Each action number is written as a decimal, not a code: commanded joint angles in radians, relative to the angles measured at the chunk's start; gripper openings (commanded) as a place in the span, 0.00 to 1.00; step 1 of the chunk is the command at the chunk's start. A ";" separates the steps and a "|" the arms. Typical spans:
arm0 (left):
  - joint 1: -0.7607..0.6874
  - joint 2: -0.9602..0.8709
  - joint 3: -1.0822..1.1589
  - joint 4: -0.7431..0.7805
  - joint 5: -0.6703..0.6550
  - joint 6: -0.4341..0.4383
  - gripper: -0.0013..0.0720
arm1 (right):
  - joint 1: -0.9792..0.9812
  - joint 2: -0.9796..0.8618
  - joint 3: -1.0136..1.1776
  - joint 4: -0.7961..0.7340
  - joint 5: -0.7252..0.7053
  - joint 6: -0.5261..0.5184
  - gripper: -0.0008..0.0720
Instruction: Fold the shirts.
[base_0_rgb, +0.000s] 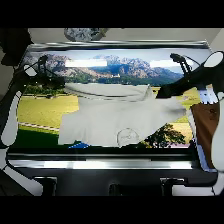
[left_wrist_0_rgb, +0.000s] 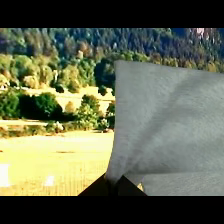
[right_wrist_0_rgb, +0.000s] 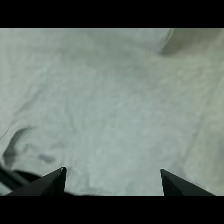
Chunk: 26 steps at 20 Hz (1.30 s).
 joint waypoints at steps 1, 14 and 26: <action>0.004 0.001 0.000 0.000 -0.038 0.003 0.06 | 0.076 0.274 -0.448 -0.058 -0.061 0.077 0.98; 0.004 -0.006 0.000 0.000 -0.034 0.006 0.06 | 0.705 0.410 -1.229 0.780 -1.120 0.352 0.98; 0.011 -0.002 0.000 0.000 -0.038 0.015 0.06 | 0.687 0.362 -1.179 0.725 -1.281 0.232 0.08</action>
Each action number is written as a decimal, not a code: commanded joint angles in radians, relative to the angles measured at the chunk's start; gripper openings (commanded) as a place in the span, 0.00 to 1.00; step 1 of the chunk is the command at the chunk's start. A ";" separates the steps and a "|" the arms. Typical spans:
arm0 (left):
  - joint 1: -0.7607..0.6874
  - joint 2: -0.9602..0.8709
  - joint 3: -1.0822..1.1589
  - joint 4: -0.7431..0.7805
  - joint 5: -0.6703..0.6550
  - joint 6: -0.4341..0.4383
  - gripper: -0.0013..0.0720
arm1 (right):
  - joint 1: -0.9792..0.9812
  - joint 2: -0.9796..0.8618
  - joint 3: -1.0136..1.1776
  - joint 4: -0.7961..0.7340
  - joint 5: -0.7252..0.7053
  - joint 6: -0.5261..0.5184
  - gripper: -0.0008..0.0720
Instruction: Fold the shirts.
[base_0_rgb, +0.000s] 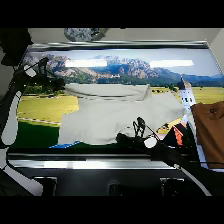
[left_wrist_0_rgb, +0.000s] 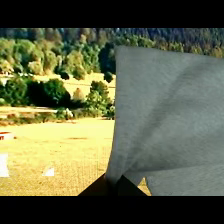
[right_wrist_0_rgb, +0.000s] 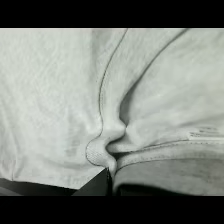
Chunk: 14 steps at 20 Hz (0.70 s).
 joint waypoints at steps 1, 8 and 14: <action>0.012 0.010 0.000 0.001 -0.005 0.004 0.06 | -0.125 0.059 0.006 -0.181 0.094 -0.088 0.08; 0.073 0.008 -0.037 -0.039 -0.333 0.004 0.06 | -0.879 0.241 0.254 -1.001 0.455 -0.051 0.08; 0.030 0.011 -0.164 -0.139 -0.402 0.060 0.06 | -0.916 0.119 0.261 -0.875 0.566 -0.138 0.12</action>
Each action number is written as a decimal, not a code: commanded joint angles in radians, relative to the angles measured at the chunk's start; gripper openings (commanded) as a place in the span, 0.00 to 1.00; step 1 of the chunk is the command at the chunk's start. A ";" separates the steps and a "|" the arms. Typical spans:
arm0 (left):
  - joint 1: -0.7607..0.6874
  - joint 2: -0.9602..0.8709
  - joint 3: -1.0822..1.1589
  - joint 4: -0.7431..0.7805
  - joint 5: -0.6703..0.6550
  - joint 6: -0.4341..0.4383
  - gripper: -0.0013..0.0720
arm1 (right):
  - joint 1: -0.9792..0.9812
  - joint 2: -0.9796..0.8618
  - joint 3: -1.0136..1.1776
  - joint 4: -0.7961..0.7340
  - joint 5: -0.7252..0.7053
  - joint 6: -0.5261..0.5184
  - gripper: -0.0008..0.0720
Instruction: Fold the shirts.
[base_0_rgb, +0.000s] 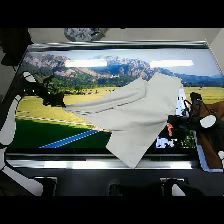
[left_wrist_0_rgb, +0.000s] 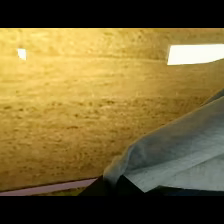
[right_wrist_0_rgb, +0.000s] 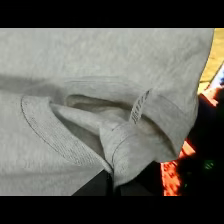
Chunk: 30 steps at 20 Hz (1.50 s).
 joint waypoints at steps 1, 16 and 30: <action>-0.007 0.008 -0.034 -0.101 -0.054 0.018 0.06 | -0.043 -0.027 0.029 -0.003 0.121 -0.060 0.38; -0.007 0.019 -0.034 -0.142 -0.033 0.119 0.06 | -0.003 -0.070 -0.286 0.453 0.122 -0.238 0.76; 0.030 0.591 0.274 -0.461 0.587 0.171 0.06 | 0.087 0.178 0.951 -0.260 0.111 -0.254 0.08</action>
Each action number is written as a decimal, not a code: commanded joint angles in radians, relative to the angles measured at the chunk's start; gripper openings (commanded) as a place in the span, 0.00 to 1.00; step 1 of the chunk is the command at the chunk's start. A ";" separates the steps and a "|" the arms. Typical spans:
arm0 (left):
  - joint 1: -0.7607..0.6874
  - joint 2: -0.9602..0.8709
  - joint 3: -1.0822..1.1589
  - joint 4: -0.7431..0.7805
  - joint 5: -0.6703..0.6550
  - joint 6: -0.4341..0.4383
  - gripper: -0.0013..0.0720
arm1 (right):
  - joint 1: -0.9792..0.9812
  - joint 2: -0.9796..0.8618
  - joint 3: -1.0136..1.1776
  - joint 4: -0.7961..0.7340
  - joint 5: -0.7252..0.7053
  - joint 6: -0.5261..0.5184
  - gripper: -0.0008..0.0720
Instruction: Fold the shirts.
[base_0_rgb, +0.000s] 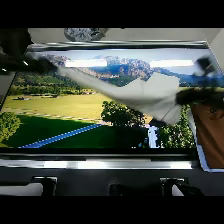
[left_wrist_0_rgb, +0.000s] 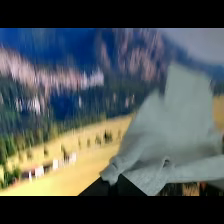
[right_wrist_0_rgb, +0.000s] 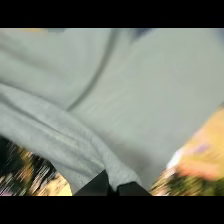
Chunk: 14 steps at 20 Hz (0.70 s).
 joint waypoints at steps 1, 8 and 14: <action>0.007 0.299 0.098 -0.078 0.406 -0.010 0.06 | 0.000 0.101 0.529 -0.216 -0.057 0.025 0.08; 0.006 0.630 0.098 -0.047 0.442 -0.011 0.06 | 0.003 0.176 0.774 -0.210 0.106 0.037 0.08; 0.006 0.623 0.053 0.271 0.187 -0.198 0.06 | 0.003 0.076 0.774 -0.205 0.226 0.037 0.08</action>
